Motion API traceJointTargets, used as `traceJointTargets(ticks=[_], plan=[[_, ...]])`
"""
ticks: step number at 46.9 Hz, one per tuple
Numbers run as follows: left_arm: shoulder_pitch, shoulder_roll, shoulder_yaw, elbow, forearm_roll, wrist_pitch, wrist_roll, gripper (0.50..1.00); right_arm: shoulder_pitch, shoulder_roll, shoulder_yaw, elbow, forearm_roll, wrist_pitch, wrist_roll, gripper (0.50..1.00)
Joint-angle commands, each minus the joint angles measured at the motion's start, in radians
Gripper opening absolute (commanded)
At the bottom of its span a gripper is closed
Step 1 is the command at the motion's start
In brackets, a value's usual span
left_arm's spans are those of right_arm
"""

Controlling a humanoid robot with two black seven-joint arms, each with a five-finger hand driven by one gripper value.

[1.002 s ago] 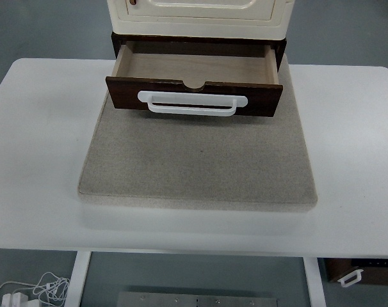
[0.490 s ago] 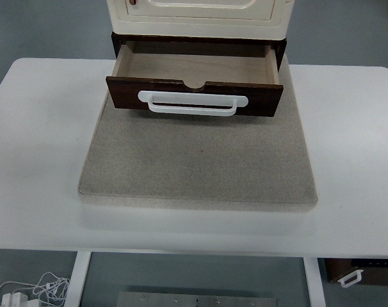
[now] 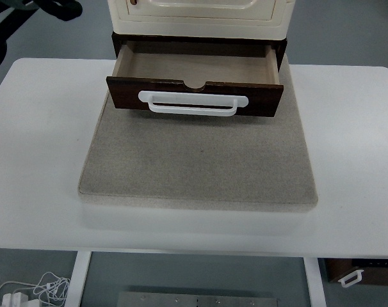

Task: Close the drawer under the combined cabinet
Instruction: 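Swing the left hand in front of the open brown drawer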

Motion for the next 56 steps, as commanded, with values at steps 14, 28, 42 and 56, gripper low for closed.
traceJointTargets(ticks=[14, 28, 42, 56], plan=[[0.004, -0.032, 0.111, -0.1, 0.058, -0.017, 0.173, 1.0, 0.0, 0.0, 0.0, 0.0, 0.0, 0.0, 0.0, 0.952], [0.004, -0.024, 0.19, -0.142, 0.066, -0.071, 0.299, 1.0, 0.0, 0.0, 0.0, 0.0, 0.0, 0.0, 0.0, 0.952], [0.014, 0.023, 0.263, -0.143, 0.119, -0.195, 0.359, 1.0, 0.0, 0.0, 0.0, 0.0, 0.0, 0.0, 0.0, 0.952], [0.017, 0.06, 0.348, -0.136, 0.161, -0.23, 0.385, 1.0, 0.0, 0.0, 0.0, 0.0, 0.0, 0.0, 0.0, 0.952]])
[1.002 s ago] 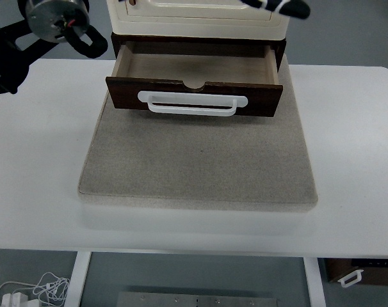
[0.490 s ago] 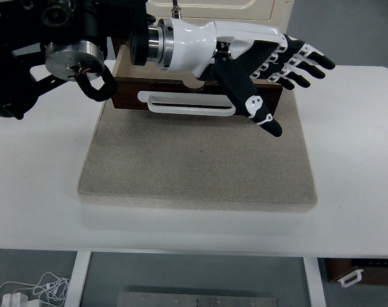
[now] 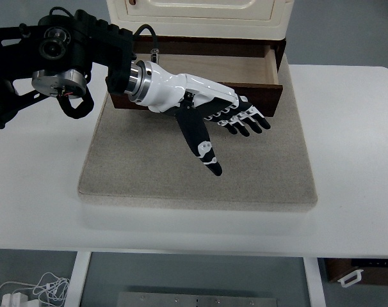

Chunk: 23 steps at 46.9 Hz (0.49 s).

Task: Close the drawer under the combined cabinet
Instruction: 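Swing the left hand in front of the open brown drawer, then press the left hand palm against the drawer front near the handle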

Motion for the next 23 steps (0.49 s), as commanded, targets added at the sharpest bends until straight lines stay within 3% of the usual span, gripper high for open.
traceJointTargets(ticks=[1, 23], plan=[[0.001, 0.003, 0.012, 0.006, 0.0, -0.017, 0.017, 1.0, 0.0, 0.0, 0.0, 0.0, 0.0, 0.0, 0.0, 0.952], [0.028, -0.01, 0.054, 0.073, 0.009, -0.036, 0.094, 1.0, 0.0, 0.0, 0.0, 0.0, -0.001, 0.0, 0.0, 0.952]])
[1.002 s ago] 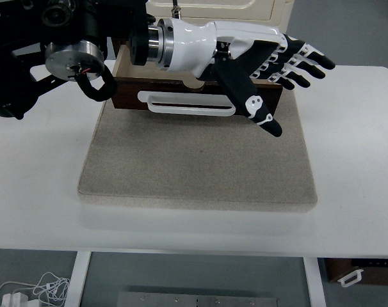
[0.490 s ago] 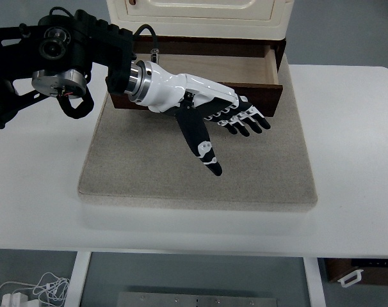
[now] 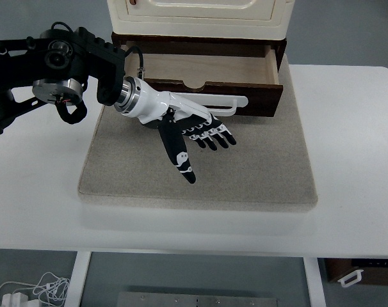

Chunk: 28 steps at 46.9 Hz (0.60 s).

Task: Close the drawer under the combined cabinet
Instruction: 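Press the left hand palm against the drawer front near the handle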

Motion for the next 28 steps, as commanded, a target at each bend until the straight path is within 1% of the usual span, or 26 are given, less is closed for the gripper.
traceJointTargets(ticks=[1, 28], plan=[[0.004, 0.0, 0.007, 0.005, 0.0, 0.0, 0.009, 1.0, 0.0, 0.0, 0.0, 0.0, -0.001, 0.0, 0.0, 0.952], [0.002, -0.005, 0.023, 0.094, 0.043, 0.001, 0.013, 1.0, 0.0, 0.0, 0.0, 0.0, 0.0, 0.0, 0.0, 0.952]])
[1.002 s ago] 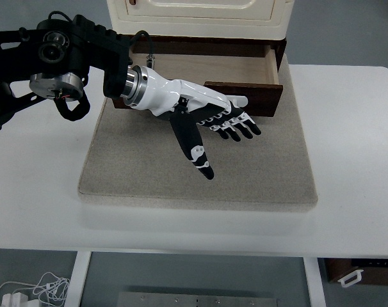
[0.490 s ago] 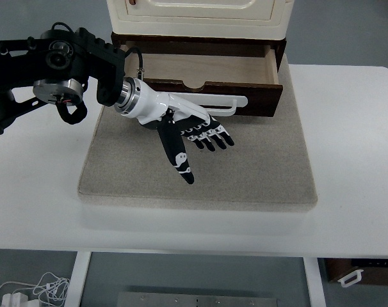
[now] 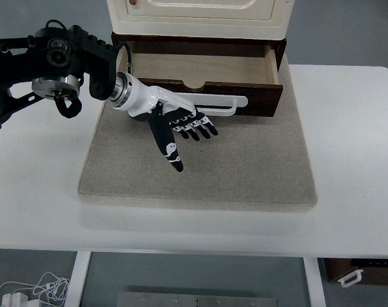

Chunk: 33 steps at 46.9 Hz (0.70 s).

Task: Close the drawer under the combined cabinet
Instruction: 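Press the left hand palm against the drawer front near the handle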

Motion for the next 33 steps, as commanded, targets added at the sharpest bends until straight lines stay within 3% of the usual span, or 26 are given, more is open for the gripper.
traceJointTargets(ticks=[1, 33], plan=[[-0.001, 0.0, -0.002, 0.004, 0.0, 0.0, -0.001, 1.0, 0.0, 0.0, 0.0, 0.0, 0.001, 0.0, 0.0, 0.952], [-0.001, -0.026, -0.038, 0.111, 0.04, 0.014, -0.004, 1.0, 0.0, 0.0, 0.0, 0.0, 0.001, 0.0, 0.0, 0.952]])
